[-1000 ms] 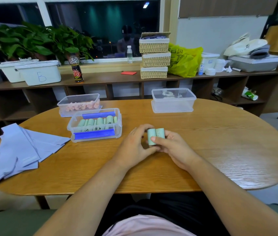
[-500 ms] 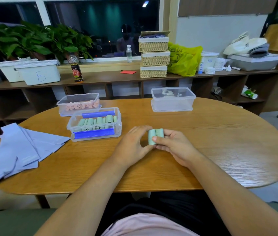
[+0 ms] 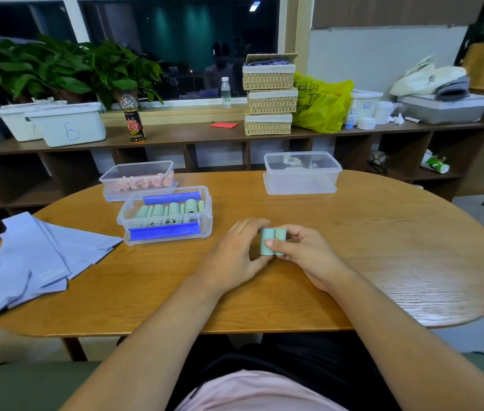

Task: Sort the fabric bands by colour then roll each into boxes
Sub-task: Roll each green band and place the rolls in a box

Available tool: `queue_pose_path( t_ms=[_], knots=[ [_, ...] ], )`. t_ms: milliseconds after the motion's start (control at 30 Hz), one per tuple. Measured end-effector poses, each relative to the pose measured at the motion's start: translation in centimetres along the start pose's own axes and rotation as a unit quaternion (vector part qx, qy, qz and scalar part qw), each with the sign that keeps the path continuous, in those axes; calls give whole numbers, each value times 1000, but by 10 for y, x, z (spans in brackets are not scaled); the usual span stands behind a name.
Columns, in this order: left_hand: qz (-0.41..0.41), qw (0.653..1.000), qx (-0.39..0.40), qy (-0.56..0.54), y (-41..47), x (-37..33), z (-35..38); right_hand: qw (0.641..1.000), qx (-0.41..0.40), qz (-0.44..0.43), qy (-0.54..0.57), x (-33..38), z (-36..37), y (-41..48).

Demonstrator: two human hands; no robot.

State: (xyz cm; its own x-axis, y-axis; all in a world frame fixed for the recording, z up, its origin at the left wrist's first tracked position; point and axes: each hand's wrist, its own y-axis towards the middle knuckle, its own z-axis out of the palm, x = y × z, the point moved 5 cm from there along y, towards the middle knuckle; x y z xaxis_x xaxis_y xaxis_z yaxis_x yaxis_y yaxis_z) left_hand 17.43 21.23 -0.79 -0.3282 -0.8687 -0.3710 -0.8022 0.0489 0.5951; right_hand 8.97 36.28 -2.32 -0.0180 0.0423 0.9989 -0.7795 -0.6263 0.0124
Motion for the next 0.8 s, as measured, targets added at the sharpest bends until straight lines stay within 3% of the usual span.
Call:
queue_pose_path(
  t_ms=[400,667,800],
  knots=[
    [-22,999,-27,-15,-9,9,-25,999,10,3,31,16,18,-1],
    [-38,990,-129,51,-26,42,-83,997,12,-19,-75,62,73,40],
    [-113,968,-178,135,-40,92,-127,984,38,-41,-169,97,106,73]
  ],
)
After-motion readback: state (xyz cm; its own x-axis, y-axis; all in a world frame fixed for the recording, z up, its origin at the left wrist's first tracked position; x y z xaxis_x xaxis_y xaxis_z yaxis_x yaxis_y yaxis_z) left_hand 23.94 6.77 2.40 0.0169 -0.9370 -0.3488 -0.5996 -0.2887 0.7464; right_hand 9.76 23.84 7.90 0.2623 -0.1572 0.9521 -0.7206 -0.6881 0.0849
